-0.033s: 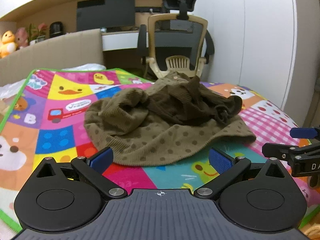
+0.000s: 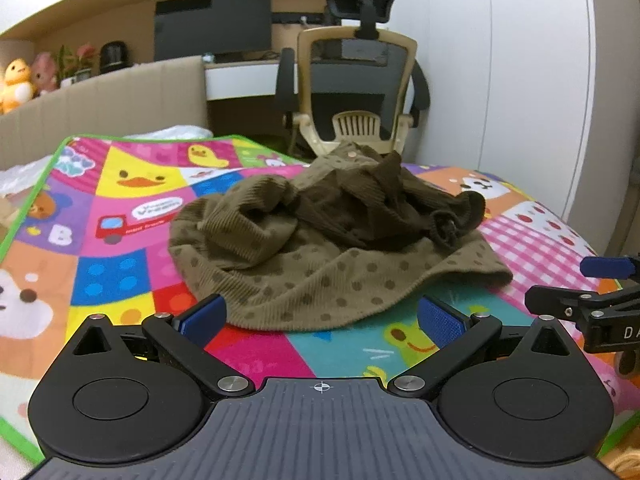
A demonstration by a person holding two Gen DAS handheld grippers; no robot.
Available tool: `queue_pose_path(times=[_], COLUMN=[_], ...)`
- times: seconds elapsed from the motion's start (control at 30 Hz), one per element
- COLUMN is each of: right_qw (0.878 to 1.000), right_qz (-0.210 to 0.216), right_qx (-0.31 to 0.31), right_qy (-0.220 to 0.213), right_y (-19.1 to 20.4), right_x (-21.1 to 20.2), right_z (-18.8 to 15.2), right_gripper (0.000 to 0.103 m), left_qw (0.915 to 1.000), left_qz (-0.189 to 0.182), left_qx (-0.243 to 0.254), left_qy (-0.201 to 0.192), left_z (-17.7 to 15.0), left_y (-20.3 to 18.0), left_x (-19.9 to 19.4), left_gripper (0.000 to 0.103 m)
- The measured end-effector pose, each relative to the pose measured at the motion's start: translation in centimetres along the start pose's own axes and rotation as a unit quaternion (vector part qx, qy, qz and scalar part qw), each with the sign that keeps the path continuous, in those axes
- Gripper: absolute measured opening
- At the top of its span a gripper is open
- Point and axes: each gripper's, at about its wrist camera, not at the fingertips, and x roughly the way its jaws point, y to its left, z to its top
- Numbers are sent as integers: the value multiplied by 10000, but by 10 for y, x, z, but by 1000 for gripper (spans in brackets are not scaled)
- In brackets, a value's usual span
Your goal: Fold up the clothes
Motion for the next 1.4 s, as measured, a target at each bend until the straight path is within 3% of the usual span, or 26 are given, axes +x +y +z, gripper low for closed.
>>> queue_pose_path(times=[1.4], right_qw=[9995], right_qz=[151], right_qx=[232], right_qy=[122], right_y=[-1], right_x=[9], right_z=[-4], right_gripper=[103], left_qw=[9998], left_qz=[-124], left_qx=[9], left_qy=[171], left_z=[-3], left_y=[-1], left_x=[1], left_gripper=[103])
